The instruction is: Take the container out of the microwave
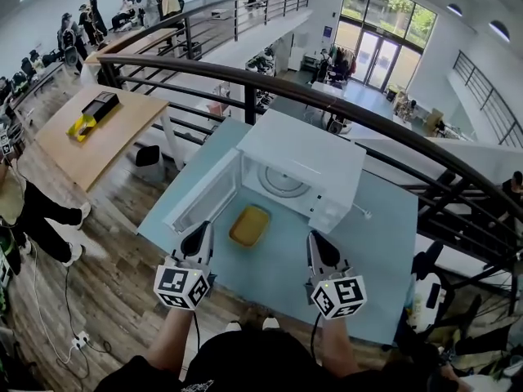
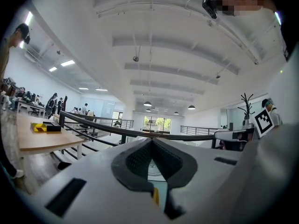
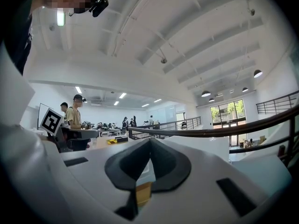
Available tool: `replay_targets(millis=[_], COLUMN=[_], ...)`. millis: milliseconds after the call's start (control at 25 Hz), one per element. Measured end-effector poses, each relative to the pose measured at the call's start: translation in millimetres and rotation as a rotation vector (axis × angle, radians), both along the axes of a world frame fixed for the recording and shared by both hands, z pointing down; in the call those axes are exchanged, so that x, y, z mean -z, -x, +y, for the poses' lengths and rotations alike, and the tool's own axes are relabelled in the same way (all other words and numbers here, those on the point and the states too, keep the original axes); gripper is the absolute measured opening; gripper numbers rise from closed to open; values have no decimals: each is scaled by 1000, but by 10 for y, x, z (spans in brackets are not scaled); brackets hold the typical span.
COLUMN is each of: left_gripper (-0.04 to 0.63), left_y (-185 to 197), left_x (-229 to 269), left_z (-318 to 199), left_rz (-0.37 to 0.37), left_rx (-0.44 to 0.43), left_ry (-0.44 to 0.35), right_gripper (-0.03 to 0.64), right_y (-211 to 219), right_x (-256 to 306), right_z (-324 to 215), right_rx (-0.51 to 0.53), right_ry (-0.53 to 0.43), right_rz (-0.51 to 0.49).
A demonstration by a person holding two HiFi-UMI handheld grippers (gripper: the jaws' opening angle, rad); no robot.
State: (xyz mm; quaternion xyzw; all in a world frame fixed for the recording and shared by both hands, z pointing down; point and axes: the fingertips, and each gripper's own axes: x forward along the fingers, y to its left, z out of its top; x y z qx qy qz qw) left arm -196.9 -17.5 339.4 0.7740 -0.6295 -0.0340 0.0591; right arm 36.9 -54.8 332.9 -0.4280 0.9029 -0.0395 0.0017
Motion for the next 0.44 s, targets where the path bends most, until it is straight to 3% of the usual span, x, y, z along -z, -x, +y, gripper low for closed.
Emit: replay_targets(millis=[440], left_gripper=[8], left_y=[-11], left_x=[-24], left_z=[43], left_rz=[0], left_rx=[12], left_ry=[6], right_gripper=[6], right_y=[-6], right_x=[-34], right_z=[38], right_rx=[8], right_ry=[-2], right_rz=[9])
